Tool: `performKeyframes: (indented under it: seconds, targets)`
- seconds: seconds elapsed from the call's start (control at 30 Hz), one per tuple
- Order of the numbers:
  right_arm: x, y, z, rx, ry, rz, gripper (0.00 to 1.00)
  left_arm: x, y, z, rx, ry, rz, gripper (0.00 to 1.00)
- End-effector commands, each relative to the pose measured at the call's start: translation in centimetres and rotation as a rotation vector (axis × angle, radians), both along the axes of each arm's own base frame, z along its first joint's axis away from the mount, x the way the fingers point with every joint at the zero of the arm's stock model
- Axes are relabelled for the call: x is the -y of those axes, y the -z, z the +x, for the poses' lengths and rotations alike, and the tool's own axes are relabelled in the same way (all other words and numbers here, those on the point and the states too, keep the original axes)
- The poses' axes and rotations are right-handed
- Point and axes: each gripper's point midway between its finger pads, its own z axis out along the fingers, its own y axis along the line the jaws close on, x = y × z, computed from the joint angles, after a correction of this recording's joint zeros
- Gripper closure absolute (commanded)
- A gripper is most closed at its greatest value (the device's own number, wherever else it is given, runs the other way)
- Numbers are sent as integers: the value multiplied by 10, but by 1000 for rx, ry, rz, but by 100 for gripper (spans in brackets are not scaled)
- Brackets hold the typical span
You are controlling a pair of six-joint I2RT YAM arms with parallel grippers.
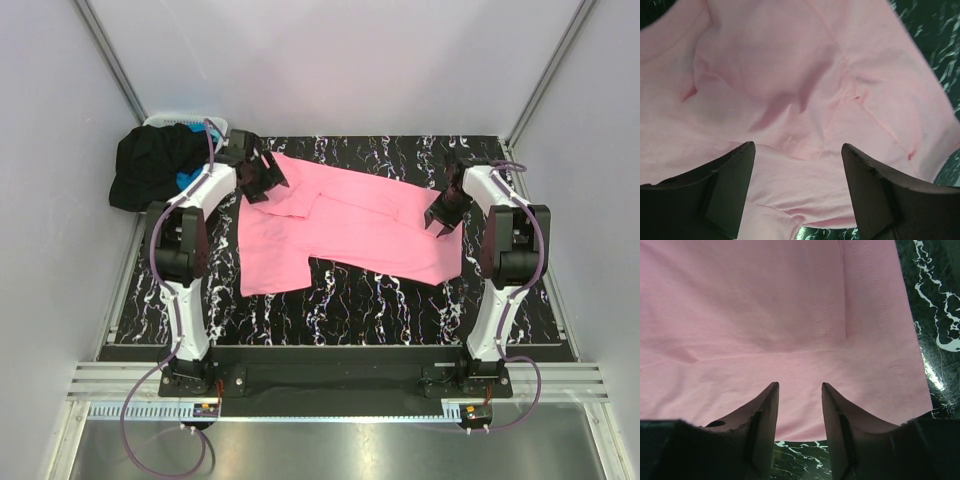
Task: Fold and stack the t-shirts
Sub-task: Fold the tshirt
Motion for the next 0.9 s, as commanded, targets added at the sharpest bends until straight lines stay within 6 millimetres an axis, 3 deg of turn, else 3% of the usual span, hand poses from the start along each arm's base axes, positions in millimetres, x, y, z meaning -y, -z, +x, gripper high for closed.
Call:
performKeyframes:
  seconds: [0.0,0.13,0.17,0.4,0.87]
  targets:
    - [5,-24,22,121,47,-16,53,15,19,-16,-78,53,-20,25]
    - [10,-19,23,109,64,-24,53,20,29,-21,-108,70,-30,25]
    - [22,-17,21,97,94,-25,53,21,30,-21,-110,70,-31,25]
    - [46,-3,11,40,157,-98,54,19,34,-19,-121,68,-14,25]
    - [45,12,4,-20,153,-53,56,17,37,-16,-142,47,-5,26]
